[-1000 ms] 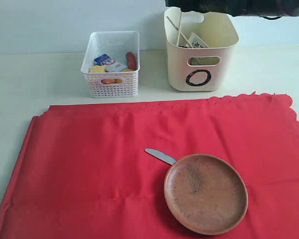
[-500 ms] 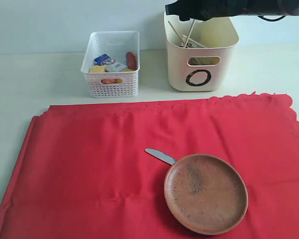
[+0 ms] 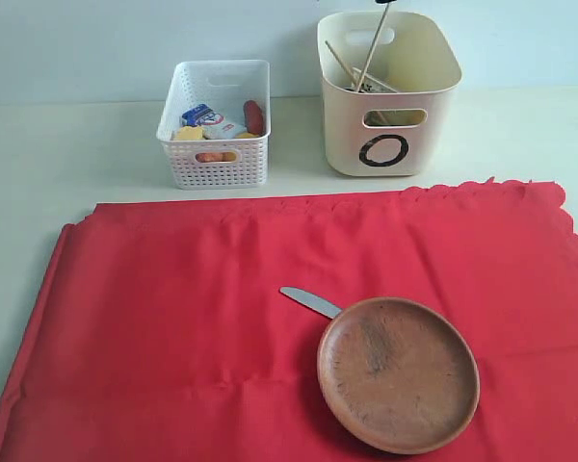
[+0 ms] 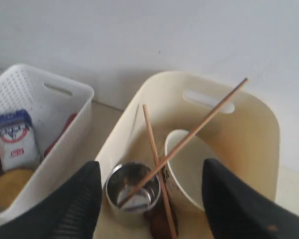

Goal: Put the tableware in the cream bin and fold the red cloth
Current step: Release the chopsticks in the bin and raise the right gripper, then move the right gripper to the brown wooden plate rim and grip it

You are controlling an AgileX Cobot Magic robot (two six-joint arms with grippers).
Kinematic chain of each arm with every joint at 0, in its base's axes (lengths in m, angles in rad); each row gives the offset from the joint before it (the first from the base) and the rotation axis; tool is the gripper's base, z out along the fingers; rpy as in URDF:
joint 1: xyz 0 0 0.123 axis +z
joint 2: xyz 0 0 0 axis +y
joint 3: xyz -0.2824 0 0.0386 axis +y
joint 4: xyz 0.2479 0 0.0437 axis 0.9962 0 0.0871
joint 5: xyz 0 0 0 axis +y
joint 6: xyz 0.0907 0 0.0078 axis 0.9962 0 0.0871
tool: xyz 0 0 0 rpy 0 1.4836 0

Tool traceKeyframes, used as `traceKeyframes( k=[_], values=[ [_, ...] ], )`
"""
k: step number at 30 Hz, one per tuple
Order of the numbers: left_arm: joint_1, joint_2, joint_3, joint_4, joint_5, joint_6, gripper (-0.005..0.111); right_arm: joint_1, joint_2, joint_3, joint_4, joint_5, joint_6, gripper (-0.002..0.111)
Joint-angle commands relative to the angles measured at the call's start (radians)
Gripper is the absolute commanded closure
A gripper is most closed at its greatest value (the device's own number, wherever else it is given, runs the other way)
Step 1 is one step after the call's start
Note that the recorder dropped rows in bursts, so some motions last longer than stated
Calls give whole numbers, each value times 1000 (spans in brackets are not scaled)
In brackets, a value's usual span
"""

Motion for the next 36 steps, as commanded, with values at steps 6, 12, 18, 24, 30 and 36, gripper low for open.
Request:
traceKeyframes(
  k=[6, 12, 18, 24, 30, 36],
  values=[
    [0, -7, 4, 0, -2, -1, 107, -4, -102, -3, -52, 341, -74, 51],
    [0, -7, 4, 0, -2, -1, 107, -4, -119, -3, -59, 520, -83, 52],
    [0, -7, 4, 0, -2, -1, 107, -4, -119, 31, -100, 693, -95, 52],
    [0, -7, 4, 0, -2, -1, 107, -4, -119, 167, -100, 712, -176, 52],
    [0, -7, 4, 0, -2, -1, 107, -4, -106, 326, 29, 693, -332, 52],
    [-2, -7, 4, 0, -2, -6, 107, -4, -41, 398, 138, 644, -389, 52]
  ],
)
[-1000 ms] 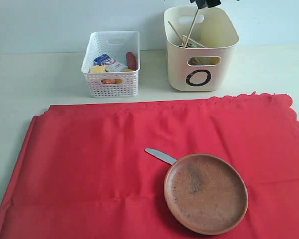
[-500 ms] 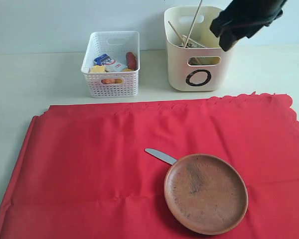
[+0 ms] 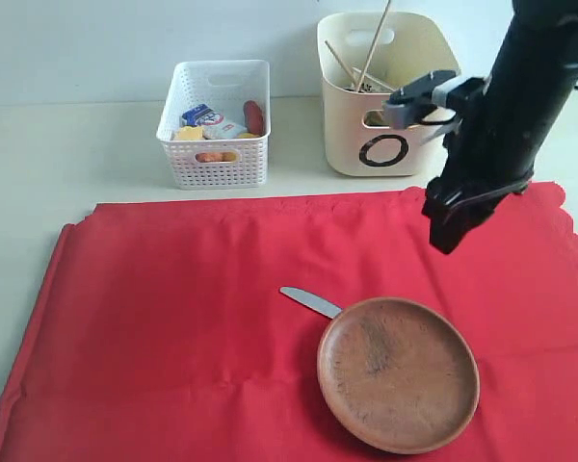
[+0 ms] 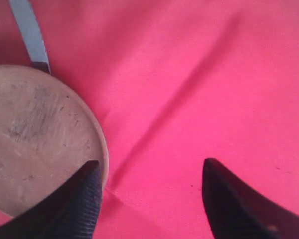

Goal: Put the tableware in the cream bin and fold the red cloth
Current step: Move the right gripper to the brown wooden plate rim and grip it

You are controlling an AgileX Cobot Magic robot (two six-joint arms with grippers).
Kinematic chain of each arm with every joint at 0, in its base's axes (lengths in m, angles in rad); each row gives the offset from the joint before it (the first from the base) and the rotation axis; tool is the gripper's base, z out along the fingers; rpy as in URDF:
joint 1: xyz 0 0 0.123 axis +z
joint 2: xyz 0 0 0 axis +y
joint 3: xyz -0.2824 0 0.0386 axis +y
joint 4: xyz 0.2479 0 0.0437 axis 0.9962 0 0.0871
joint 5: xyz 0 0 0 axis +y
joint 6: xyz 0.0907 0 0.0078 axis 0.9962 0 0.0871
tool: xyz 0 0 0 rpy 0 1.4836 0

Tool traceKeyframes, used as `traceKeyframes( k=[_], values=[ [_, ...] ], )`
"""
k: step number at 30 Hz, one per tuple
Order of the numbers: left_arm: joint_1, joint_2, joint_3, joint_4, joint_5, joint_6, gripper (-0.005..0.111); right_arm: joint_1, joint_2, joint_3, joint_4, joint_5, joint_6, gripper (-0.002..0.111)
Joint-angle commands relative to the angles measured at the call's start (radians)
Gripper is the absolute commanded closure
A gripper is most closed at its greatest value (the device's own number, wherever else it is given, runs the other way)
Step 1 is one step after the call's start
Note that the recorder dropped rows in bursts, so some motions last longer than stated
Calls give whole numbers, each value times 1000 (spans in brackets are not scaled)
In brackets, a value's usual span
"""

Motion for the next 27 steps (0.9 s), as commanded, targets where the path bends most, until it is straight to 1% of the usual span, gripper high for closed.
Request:
traceKeyframes(
  k=[1, 15, 18, 22, 27],
  values=[
    [-2, -7, 4, 0, -2, -6, 107, -4, 61, 32, 60, -36, -34, 52],
    [-4, -7, 4, 0, -2, -6, 107, -4, 234, 30, 115, 22, -53, 52],
    [-4, -7, 4, 0, -2, -6, 107, -4, 252, 30, 136, 40, -78, 53],
    [-4, -7, 4, 0, -2, -6, 107, -4, 264, 30, 166, 47, -121, 62],
    [-4, -7, 4, 0, -2, -6, 107, -4, 287, 30, 183, 47, -157, 82]
  ],
)
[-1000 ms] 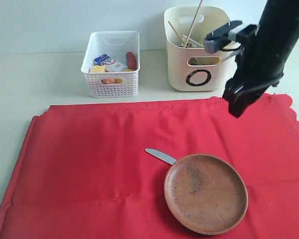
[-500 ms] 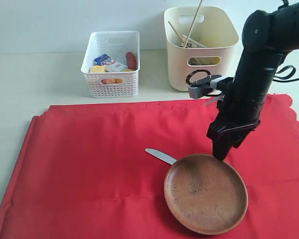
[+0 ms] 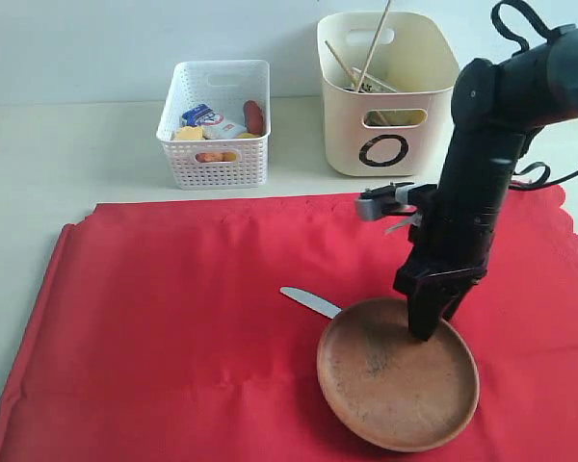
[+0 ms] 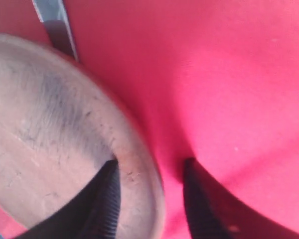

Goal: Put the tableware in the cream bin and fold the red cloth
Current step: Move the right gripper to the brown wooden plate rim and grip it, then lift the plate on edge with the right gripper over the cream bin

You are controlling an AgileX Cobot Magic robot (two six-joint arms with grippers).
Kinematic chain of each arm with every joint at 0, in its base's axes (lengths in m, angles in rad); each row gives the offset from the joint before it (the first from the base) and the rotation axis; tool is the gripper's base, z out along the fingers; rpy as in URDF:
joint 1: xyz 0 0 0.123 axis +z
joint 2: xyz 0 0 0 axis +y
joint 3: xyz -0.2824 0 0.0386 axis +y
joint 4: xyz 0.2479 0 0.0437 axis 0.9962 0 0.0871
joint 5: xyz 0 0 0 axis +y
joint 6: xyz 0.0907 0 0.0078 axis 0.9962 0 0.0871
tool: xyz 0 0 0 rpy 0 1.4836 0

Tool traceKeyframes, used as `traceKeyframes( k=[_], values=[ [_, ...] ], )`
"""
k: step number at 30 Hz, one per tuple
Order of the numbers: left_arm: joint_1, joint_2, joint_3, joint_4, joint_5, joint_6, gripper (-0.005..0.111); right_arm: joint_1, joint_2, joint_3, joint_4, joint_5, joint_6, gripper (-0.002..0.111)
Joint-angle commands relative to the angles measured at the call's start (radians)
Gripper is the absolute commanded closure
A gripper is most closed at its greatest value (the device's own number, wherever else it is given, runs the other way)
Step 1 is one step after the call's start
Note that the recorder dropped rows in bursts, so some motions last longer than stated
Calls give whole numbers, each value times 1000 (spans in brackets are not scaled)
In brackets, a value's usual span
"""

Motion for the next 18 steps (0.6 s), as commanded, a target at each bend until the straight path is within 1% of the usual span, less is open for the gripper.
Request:
traceKeyframes(
  k=[1, 7, 18],
  values=[
    [-4, -7, 4, 0, -2, -6, 107, -4, 23, 3, 11, -4, -48, 87],
    [-4, -7, 4, 0, -2, -6, 107, -4, 23, 3, 11, -1, -66, 107],
    [-4, -7, 4, 0, -2, -6, 107, -4, 7, -4, 18, 56, -67, 108]
  ],
)
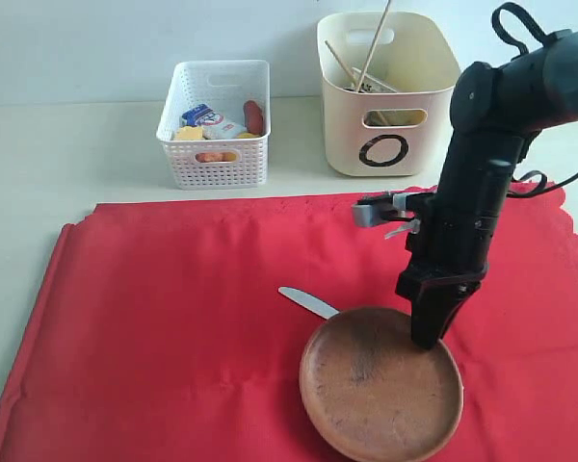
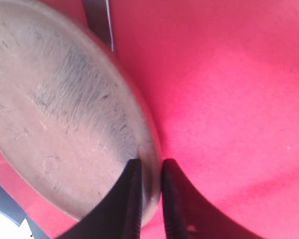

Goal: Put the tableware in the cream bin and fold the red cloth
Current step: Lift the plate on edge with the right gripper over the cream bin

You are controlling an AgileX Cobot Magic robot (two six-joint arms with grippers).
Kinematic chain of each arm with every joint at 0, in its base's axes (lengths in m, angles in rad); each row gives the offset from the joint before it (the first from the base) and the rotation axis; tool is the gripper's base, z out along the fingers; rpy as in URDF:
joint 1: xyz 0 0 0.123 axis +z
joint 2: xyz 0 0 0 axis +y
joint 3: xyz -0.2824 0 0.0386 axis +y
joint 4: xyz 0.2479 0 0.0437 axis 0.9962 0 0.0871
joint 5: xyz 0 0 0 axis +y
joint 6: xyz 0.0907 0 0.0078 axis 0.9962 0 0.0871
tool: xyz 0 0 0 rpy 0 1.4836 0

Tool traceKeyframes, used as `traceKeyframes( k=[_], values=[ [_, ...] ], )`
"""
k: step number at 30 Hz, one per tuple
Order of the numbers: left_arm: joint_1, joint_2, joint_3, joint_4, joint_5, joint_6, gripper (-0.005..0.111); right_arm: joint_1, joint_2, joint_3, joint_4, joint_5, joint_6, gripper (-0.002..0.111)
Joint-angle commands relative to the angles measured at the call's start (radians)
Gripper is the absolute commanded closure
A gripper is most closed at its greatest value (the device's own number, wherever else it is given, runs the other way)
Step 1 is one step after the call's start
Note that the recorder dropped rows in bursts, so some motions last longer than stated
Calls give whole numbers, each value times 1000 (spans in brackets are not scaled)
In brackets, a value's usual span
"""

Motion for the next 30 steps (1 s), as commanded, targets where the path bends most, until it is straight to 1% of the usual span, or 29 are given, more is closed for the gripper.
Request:
traceKeyframes(
  k=[1, 11, 19, 23, 27, 30],
  values=[
    [-4, -7, 4, 0, -2, -6, 107, -3, -10, -6, -24, -15, -10, 108],
    [-4, -7, 4, 0, -2, -6, 107, -3, -75, -50, 55, -15, -64, 108],
    [-4, -7, 4, 0, -2, -6, 107, -3, -125, -55, 89, -15, -62, 108],
    [-4, -7, 4, 0, -2, -6, 107, -3, -133, -55, 190, -15, -58, 108],
    [-4, -7, 4, 0, -2, -6, 107, -3, -133, -65, 367, -15, -63, 108],
    [-4, -7, 4, 0, -2, -6, 107, -3, -133, -140, 430, -15, -55, 108]
  ],
)
